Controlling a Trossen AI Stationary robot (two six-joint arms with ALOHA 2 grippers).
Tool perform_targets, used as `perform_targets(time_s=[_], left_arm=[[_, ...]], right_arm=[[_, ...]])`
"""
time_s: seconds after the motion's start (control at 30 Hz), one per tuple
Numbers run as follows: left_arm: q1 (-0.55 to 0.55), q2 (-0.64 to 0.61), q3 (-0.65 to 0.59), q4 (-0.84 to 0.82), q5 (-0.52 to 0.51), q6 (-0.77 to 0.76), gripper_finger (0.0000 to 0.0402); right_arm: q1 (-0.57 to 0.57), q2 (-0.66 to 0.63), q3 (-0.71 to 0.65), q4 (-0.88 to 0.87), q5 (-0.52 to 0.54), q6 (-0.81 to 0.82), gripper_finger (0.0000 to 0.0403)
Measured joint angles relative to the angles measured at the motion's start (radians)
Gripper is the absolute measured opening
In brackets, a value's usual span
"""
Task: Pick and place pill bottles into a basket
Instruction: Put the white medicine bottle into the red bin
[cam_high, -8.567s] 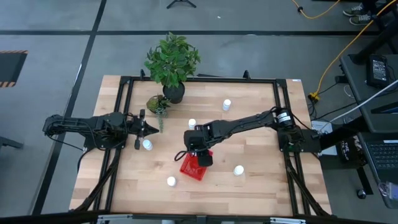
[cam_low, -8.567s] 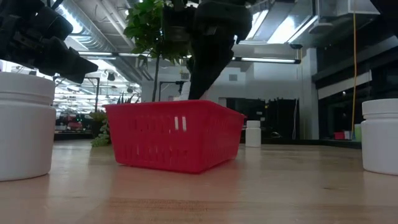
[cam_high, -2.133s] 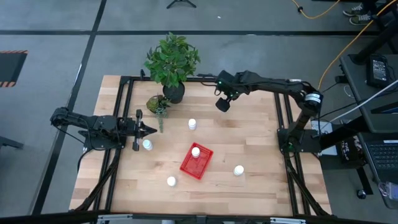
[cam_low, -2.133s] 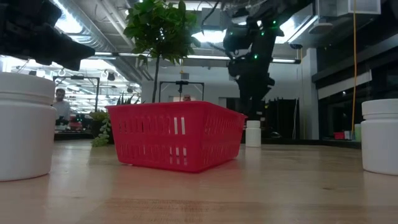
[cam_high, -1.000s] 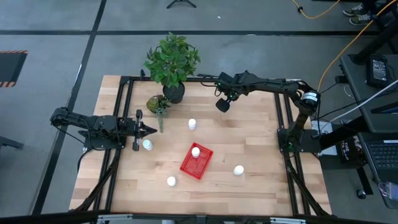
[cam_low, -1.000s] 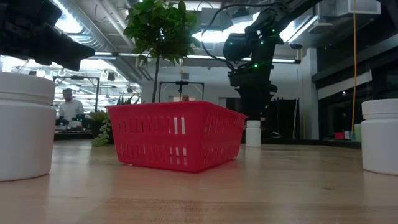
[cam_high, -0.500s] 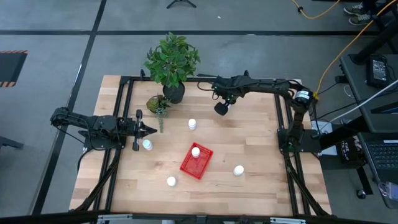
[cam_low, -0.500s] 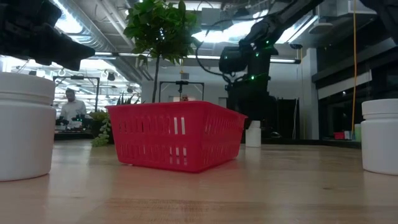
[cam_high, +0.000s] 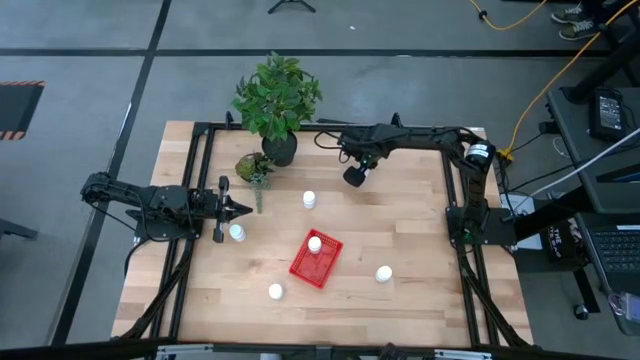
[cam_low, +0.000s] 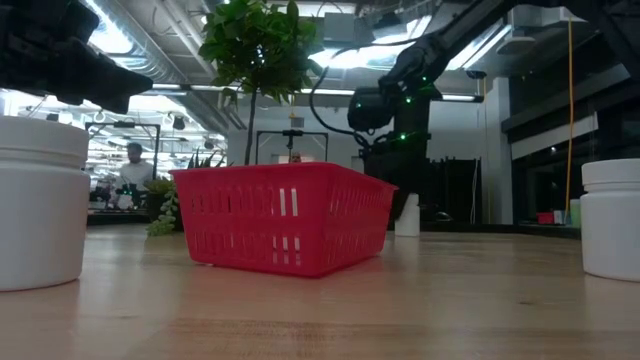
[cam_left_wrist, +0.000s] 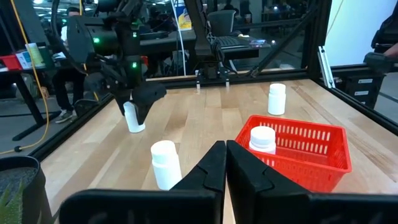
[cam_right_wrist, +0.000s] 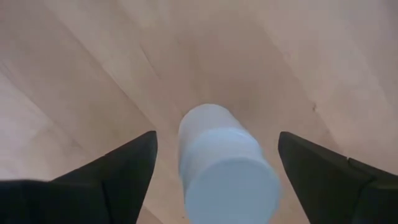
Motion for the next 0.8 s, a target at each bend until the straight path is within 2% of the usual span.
perform_targets(time_s=[0.13, 0.47, 0.8], left_arm=[[0.000, 0.000, 0.000, 0.000, 0.000, 0.000, 0.0004], [0.000, 0.000, 0.000, 0.000, 0.000, 0.000, 0.0007], [0.000, 0.000, 0.000, 0.000, 0.000, 0.000, 0.0007]], right_arm=[[0.000, -0.001, 0.025, -0.022, 0.002, 0.003, 0.0317], [0.000, -0.002, 0.047, -0.097, 0.001, 0.025, 0.0233], [0.000, -0.002, 0.048, -0.101, 0.000, 0.022, 0.0213]])
